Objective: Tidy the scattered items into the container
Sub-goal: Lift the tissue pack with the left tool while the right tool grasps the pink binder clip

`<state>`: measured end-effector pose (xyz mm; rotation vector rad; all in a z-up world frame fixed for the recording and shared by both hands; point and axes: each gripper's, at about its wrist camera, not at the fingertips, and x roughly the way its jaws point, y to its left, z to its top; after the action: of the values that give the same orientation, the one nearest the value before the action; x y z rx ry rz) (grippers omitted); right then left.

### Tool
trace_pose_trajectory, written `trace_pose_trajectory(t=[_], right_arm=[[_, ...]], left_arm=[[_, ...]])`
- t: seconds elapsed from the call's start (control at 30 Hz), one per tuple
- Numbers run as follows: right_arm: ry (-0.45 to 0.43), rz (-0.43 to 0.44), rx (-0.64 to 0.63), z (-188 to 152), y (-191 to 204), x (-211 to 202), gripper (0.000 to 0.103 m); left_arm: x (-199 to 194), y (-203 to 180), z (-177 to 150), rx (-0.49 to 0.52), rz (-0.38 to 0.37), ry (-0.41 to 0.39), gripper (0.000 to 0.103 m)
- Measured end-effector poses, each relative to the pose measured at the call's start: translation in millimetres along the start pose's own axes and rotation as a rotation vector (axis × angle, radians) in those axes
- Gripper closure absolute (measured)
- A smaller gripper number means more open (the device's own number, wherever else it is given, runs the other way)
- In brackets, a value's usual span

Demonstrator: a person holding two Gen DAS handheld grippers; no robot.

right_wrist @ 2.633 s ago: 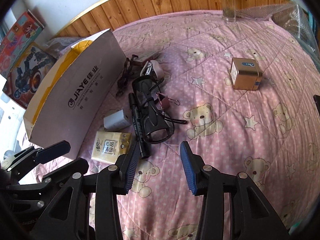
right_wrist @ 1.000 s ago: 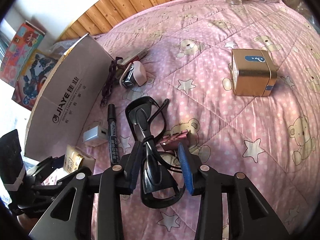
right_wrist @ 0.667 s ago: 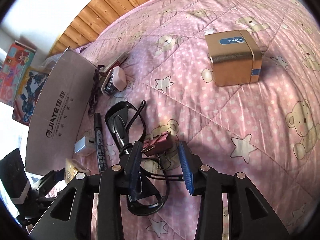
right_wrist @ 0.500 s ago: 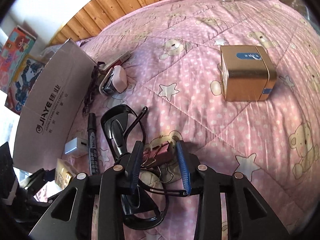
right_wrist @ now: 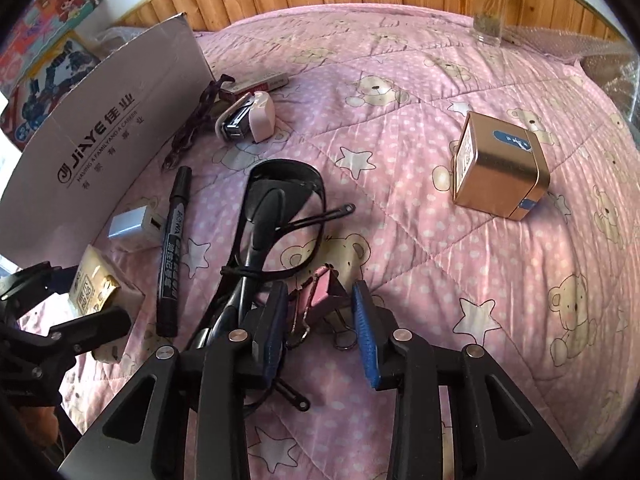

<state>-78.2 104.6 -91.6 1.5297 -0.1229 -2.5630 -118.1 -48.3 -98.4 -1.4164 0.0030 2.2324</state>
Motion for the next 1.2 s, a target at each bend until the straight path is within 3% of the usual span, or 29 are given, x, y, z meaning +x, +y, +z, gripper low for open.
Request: trace_pose_trajectory(t=[0.1, 0.5, 1.2], right_arm=[[-0.005, 0.021, 0.035, 0.5, -3.3, -4.8, 0.079], [-0.054, 0.032, 0.11, -7.6, -9.8, -37.0, 0.079], [-0.114, 0.027, 0.07, -36.7, 34.0, -96.2, 0.079]], left_arm=[[-2.5, -2.6, -1.0, 0.007, -0.002, -0.004, 0.03], [-27.0, -8.3, 2.4, 0.011, -0.017, -0.063, 0.03], [-86.8, -29.0, -3.1, 0.023, 0.017, -0.117, 0.03]])
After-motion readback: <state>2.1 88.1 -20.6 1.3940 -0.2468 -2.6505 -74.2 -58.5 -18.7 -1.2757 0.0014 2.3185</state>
